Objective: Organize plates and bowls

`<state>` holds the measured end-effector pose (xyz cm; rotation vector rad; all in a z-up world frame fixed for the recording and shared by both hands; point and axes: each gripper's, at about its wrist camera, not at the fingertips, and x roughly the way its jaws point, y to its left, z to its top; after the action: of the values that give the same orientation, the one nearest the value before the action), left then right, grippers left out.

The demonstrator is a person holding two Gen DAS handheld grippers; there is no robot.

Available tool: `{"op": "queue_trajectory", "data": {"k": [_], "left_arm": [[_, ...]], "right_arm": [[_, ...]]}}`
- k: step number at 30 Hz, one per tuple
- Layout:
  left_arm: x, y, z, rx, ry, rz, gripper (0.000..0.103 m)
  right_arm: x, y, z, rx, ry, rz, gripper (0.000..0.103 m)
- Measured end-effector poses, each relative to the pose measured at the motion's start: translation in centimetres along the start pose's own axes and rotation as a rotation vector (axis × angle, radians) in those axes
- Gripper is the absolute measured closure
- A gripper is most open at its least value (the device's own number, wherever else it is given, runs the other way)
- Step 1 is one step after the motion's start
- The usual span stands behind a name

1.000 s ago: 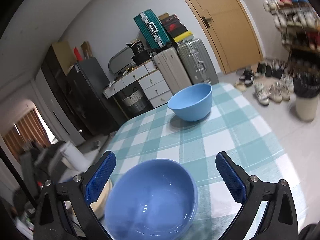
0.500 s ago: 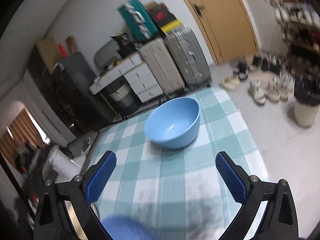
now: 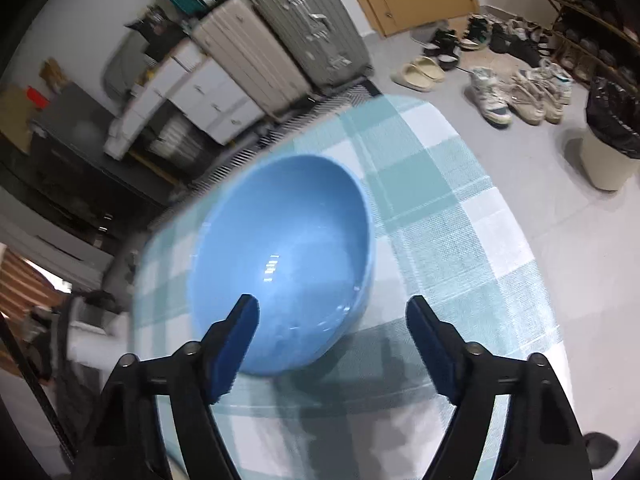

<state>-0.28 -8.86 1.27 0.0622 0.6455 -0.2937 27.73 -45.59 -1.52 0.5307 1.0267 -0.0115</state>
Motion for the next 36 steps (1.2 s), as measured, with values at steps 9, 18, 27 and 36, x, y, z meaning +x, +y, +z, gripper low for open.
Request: {"op": "queue_trajectory", "data": {"k": [9,18,27,36], "left_arm": [[0.2,1.1,0.1,-0.068,0.028,-0.04,0.0],[0.2,1.4,0.1,-0.08,0.027,-0.046,0.0],[0.5,2.0,0.2,-0.101,0.038,-0.042,0.0],[1.0,2.2,0.0,-0.103,0.054,-0.034,0.0]], "right_arm": [[3.6,1.2,0.1,-0.079,0.068,-0.096,0.063],[4.1,1.4,-0.4,-0.1,0.108,-0.132,0.085],[2.9,1.5,-1.4,-0.114,0.155,-0.106,0.092],[1.7,1.4,-3.4,-0.107,0.235,-0.063,0.092]]}}
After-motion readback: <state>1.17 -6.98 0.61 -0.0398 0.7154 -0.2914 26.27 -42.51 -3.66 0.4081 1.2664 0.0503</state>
